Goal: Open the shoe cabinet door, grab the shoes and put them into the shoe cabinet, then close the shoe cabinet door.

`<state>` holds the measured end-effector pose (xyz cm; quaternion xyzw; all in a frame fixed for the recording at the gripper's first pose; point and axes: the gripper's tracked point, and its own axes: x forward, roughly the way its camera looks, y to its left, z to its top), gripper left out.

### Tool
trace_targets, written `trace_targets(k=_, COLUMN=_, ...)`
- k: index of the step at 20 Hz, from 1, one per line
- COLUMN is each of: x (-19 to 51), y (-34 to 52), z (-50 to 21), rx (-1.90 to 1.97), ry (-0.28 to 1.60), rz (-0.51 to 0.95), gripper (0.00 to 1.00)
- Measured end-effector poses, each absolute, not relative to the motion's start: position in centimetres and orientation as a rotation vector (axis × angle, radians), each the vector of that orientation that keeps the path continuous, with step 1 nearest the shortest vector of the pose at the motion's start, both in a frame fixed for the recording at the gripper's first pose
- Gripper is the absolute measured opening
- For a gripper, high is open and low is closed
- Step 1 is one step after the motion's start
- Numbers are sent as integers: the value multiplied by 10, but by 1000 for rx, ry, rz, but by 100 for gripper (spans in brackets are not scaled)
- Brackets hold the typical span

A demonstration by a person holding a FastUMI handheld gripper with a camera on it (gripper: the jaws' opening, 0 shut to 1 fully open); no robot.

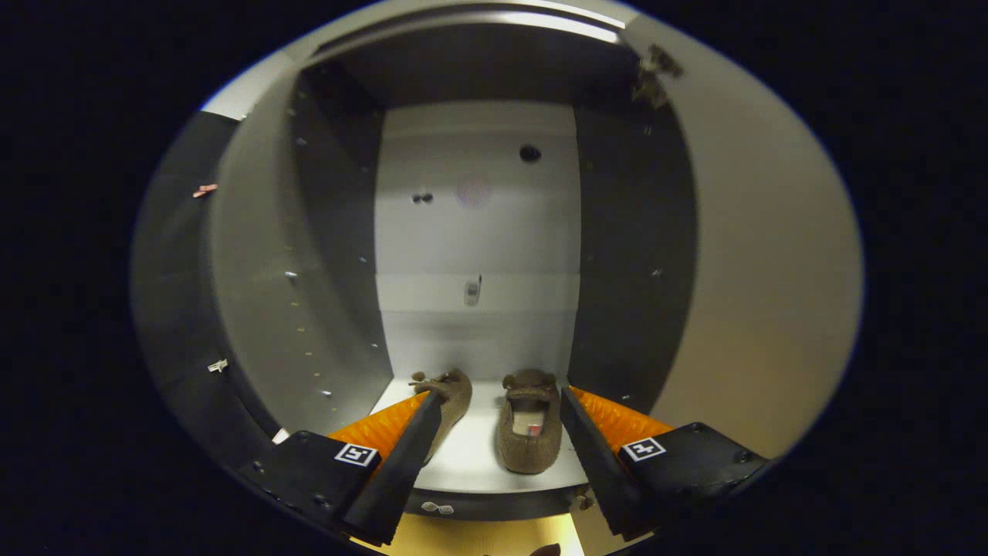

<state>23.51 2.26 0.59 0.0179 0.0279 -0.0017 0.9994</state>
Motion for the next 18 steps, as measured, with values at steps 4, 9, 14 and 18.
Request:
trace_targets(k=4, x=141, y=20, z=30, rx=10, ry=-58, rz=6, gripper=98)
trace_targets(k=9, x=43, y=7, z=40, rx=-3, ry=-133, rz=13, gripper=98)
trace_targets(k=14, x=-27, y=-37, z=44, rx=7, ry=-168, rz=-47, gripper=98)
trace_targets(k=18, x=-57, y=-89, z=38, rx=17, ry=-172, rz=-155, gripper=98)
